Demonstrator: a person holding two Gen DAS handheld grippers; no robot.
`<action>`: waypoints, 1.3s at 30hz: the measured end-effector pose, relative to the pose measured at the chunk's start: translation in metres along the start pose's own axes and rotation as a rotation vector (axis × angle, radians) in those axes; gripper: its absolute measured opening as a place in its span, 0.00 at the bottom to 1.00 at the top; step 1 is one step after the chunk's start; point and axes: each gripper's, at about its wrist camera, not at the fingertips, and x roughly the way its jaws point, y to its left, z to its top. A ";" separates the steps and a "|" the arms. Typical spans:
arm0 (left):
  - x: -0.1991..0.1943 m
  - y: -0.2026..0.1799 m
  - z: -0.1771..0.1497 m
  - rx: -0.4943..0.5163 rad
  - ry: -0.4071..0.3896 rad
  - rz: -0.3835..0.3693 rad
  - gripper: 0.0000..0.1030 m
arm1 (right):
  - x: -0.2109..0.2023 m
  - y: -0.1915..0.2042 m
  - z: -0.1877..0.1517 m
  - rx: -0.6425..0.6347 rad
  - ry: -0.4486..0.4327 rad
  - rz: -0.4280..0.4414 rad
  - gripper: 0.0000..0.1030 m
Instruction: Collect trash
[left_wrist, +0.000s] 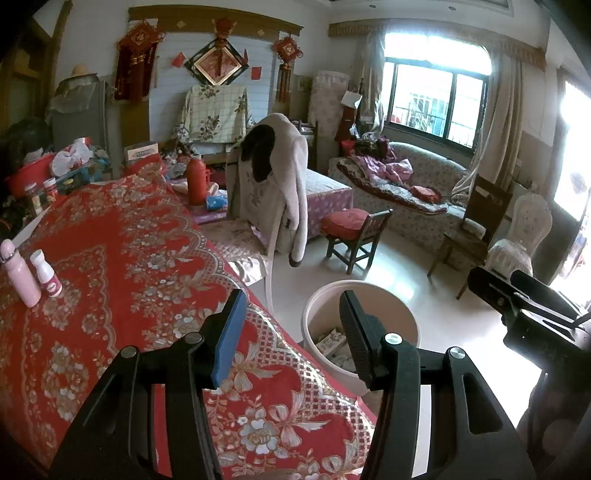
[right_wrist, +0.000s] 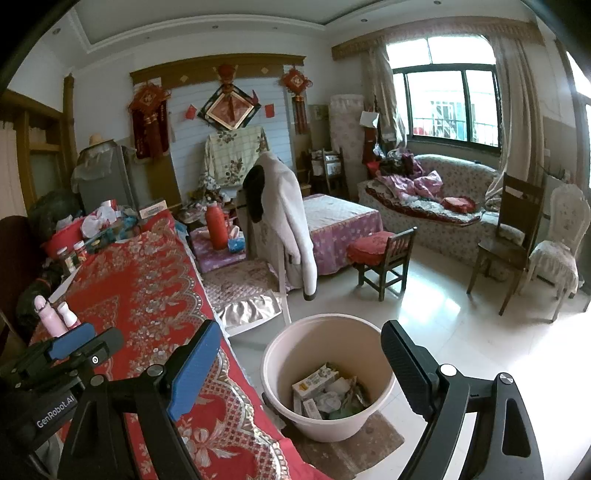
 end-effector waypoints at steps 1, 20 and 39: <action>0.000 0.000 0.000 0.001 0.001 0.001 0.49 | 0.000 0.000 0.000 0.000 0.002 -0.001 0.84; 0.000 0.001 0.000 0.000 0.002 0.001 0.49 | 0.001 0.001 0.001 0.000 0.016 -0.002 0.84; 0.007 0.000 0.001 -0.008 0.017 -0.005 0.49 | 0.007 -0.001 -0.002 -0.002 0.028 0.000 0.84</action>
